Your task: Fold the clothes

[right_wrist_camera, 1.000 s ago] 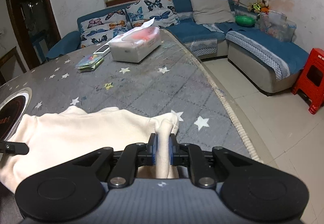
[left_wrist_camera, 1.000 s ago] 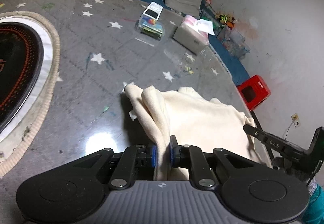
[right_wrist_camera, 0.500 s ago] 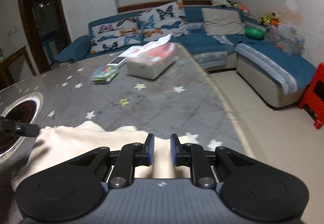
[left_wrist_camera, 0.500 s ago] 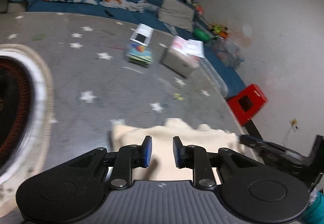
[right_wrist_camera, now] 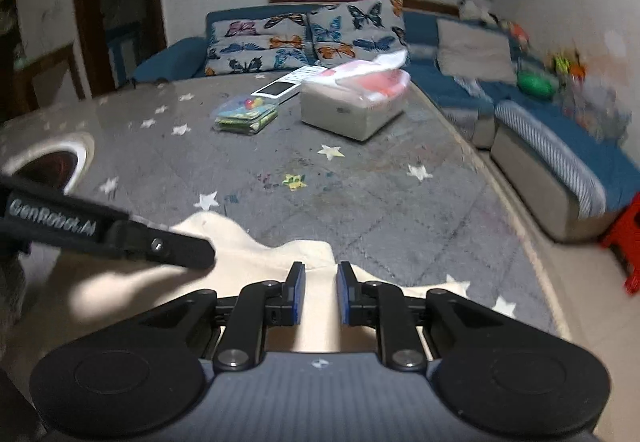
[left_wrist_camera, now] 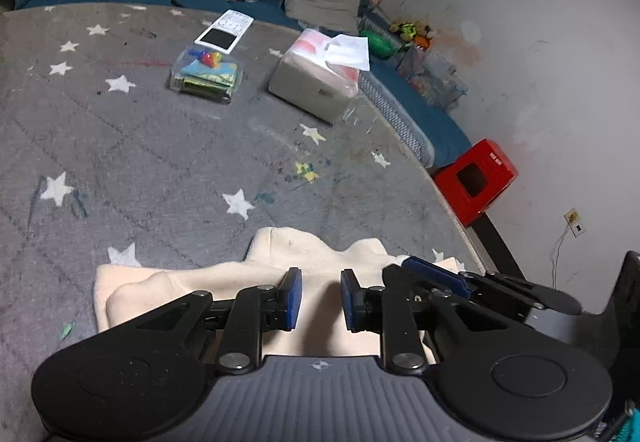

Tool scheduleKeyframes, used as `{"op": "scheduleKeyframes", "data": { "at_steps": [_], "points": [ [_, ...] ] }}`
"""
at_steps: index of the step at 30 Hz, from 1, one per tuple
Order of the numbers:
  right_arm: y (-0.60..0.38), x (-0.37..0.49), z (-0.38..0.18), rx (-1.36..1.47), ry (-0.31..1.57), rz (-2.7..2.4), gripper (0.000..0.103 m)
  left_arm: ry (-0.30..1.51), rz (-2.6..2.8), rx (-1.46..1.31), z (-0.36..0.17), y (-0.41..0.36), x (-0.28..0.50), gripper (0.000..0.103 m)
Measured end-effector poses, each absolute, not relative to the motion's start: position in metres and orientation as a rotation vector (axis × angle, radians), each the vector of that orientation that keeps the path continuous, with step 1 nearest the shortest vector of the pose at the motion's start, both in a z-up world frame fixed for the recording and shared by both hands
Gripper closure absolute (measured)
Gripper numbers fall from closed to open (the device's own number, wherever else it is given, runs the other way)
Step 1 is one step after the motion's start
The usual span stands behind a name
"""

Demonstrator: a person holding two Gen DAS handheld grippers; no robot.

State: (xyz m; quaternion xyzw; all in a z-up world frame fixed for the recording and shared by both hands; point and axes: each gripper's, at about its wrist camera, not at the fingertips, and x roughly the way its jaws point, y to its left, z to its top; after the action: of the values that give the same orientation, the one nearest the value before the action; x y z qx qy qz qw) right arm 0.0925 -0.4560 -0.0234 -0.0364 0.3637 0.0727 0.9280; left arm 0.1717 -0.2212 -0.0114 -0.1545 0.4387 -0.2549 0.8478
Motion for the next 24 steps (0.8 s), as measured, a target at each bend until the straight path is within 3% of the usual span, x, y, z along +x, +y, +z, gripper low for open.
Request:
{"op": "scheduleKeyframes", "data": {
  "at_steps": [14,24],
  "points": [
    [-0.459,0.089,-0.007,-0.04,0.719,0.183,0.086,0.897,-0.535,-0.308,-0.004,-0.219,0.17,0.081],
    [-0.486,0.009,0.014,-0.04,0.716,0.173,0.086,0.87,-0.581,-0.247,0.011,-0.189,0.116,0.081]
  ]
}}
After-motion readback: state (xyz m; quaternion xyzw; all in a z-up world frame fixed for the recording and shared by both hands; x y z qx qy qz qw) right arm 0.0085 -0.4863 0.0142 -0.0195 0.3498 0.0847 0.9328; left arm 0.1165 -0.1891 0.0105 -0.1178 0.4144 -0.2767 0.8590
